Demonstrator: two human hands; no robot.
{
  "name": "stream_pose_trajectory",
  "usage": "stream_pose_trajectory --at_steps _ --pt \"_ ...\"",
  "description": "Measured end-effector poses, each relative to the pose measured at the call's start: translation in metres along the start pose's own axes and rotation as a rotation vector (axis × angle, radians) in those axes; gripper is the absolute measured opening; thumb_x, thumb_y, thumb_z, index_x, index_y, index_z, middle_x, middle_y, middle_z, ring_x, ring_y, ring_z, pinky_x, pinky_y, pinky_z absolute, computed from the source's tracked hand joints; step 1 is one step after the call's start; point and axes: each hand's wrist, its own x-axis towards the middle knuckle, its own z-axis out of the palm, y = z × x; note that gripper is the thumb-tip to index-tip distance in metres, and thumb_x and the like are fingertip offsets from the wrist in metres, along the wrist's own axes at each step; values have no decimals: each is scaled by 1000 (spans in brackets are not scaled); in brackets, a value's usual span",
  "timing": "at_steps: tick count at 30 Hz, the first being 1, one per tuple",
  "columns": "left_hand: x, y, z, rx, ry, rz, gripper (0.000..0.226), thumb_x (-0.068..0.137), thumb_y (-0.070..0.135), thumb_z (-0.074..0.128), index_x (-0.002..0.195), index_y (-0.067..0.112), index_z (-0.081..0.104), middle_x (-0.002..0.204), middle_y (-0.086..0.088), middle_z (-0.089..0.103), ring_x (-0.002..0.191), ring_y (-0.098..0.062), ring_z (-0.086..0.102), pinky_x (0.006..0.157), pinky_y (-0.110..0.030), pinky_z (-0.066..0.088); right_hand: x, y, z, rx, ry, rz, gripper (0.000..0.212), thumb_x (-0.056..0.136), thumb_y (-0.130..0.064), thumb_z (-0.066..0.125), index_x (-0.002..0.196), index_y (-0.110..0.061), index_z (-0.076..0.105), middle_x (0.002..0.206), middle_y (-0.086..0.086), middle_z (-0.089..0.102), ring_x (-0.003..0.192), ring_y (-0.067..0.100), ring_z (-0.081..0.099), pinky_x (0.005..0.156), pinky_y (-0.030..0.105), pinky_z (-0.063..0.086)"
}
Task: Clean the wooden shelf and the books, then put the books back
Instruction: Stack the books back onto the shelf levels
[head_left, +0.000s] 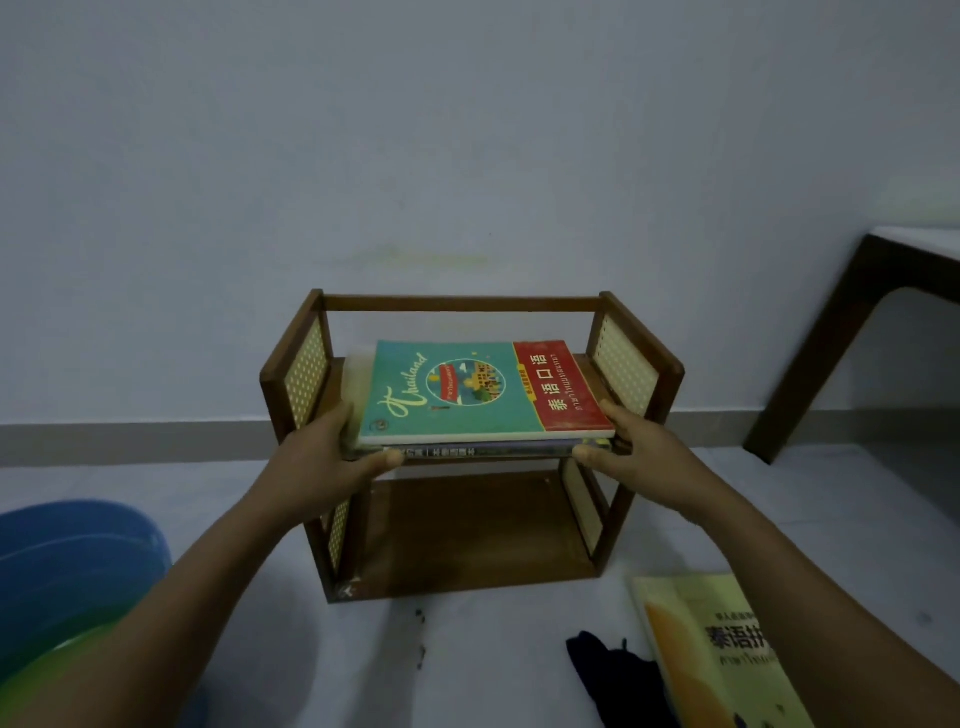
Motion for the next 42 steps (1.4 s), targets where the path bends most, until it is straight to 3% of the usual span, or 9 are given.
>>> stream_pose_trajectory --at_steps 12,17,22,25,27,30,33,39,42 --pt "2 -2 13 53 72 -3 39 89 27 62 123 11 53 124 -11 59 107 -22 60 71 -22 47 1 -3 16 -130 182 -10 45 97 -35 49 141 -24 41 125 -2 57 112 14 52 85 23 39" --pt "-54 28 48 14 293 53 67 89 33 62 145 13 32 156 -9 22 141 -25 28 105 -40 37 -58 29 20 -123 350 -78 48 96 -30 50 143 -25 37 125 -11 52 110 5 51 91 20 43" --pt "-82 84 152 -99 -255 26 79 93 42 53 151 8 13 156 -1 23 143 -17 24 109 -23 25 -122 153 -13 -237 136 452 76 88 -58 49 146 -11 32 150 9 36 134 24 39 108 36 34" --pt "-81 124 223 -256 -579 29 47 96 28 52 135 7 37 129 -4 52 110 -7 50 82 -20 38 -144 244 -31 -342 -35 776 124 61 -92 33 146 -2 23 153 20 26 138 33 31 111 42 33" --pt "-78 145 276 -332 -735 -71 39 92 28 54 121 5 43 109 -10 60 92 -14 58 73 -28 46 -157 267 -33 -287 -27 863 111 73 -82 40 145 0 24 152 20 28 136 33 34 108 41 37" --pt "-73 163 337 -380 -774 -407 98 76 49 57 143 -9 14 142 -25 38 123 -38 47 95 -37 47 -160 276 -24 -163 56 845 70 93 -51 48 139 0 34 141 17 45 124 30 48 89 29 43" --pt "-72 175 372 -433 -676 -632 96 90 32 60 147 -4 -8 148 -21 29 131 -34 38 95 -33 44 -159 289 -20 -50 127 869 63 90 -50 54 130 -2 44 127 15 55 110 30 57 82 33 48" --pt "-64 178 389 -681 -528 -830 93 70 35 75 141 5 22 131 -16 47 114 -33 52 93 -42 51 -159 311 -37 334 156 930 65 63 -51 81 103 0 68 100 17 72 86 32 71 81 46 58" --pt "-59 172 387 -797 -492 -883 76 64 34 72 129 4 47 116 -14 61 97 -31 62 82 -42 56 -158 305 -33 394 152 890 36 76 -32 77 99 -6 69 97 13 73 81 26 71 66 34 58"
